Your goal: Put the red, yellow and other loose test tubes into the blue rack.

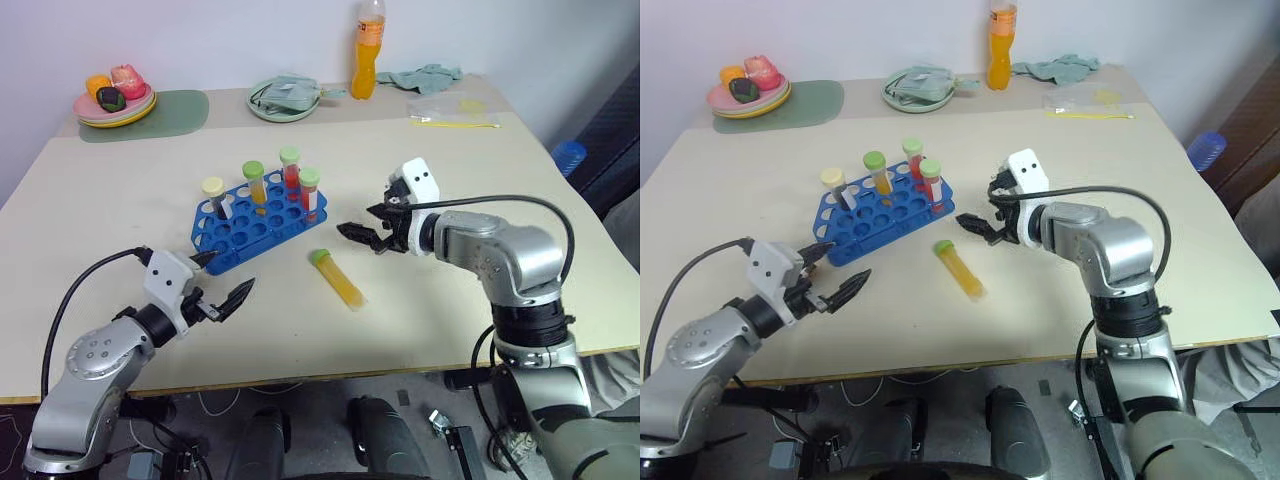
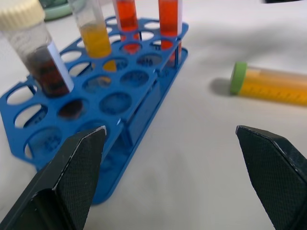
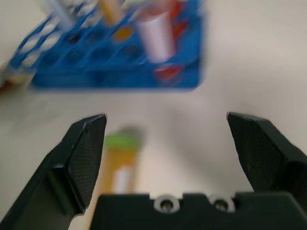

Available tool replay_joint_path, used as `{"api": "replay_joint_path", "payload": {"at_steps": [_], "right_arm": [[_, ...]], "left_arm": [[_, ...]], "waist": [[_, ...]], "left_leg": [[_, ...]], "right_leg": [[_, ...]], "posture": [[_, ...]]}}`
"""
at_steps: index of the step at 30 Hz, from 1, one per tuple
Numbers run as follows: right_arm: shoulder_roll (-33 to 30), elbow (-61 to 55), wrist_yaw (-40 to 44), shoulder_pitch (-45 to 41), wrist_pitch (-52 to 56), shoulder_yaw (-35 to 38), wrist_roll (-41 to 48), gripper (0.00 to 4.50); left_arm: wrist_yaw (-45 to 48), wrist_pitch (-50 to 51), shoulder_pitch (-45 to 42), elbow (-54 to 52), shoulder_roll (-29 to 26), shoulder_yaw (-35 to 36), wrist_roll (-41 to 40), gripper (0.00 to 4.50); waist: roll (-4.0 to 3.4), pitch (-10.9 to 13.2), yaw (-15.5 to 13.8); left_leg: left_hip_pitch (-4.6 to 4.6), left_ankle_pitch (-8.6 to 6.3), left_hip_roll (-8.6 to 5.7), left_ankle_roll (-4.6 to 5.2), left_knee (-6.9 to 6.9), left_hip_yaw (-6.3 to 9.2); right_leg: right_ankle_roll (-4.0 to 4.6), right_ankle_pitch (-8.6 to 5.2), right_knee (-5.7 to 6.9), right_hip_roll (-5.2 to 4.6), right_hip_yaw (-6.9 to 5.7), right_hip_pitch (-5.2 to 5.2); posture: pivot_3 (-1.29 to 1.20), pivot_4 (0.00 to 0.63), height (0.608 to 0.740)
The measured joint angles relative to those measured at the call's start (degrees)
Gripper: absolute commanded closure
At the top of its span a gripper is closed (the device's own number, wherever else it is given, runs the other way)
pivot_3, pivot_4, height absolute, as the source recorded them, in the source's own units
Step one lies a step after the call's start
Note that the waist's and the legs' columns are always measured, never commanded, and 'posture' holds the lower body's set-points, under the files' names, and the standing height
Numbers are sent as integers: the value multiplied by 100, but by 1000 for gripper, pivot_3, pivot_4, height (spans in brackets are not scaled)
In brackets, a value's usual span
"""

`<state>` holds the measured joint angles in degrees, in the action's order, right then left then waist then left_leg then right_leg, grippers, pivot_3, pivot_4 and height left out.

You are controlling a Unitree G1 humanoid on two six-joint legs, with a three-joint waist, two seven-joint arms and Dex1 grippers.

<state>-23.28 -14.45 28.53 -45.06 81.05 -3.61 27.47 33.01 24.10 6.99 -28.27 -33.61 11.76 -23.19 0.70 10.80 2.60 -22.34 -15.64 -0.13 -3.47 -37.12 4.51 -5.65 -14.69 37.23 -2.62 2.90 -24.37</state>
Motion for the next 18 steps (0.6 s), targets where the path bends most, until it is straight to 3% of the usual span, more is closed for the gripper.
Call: {"api": "replay_joint_path", "payload": {"at_steps": [5, 11, 18], "right_arm": [[46, 182, -413, -530, 1080, -439, 569, 89], [-445, 1314, -1256, -1097, 1111, -1434, 1748, 89], [-420, 2996, -2340, -2035, 1112, -2253, 3130, 89]], "left_arm": [[194, -220, -32, 293, -8, 3, 27, 0], [366, -480, 152, 405, 12, -6, 130, 0], [335, -806, 720, 410, 239, 16, 167, 0]], "waist": [[5, -3, -23], [5, -1, 3], [5, -1, 8]], "left_leg": [[-6, 0, -3, 0, -3, -1], [-7, -1, -2, 1, 0, -4], [-10, -2, 0, 4, 0, -6]], "right_leg": [[-1, 1, -4, -7, -2, 0], [-1, 1, -5, -6, -1, -4], [-1, 1, -8, -6, 0, -5]], "posture": [[0, 150, 740], [0, 150, 740], [0, 150, 740]]}}
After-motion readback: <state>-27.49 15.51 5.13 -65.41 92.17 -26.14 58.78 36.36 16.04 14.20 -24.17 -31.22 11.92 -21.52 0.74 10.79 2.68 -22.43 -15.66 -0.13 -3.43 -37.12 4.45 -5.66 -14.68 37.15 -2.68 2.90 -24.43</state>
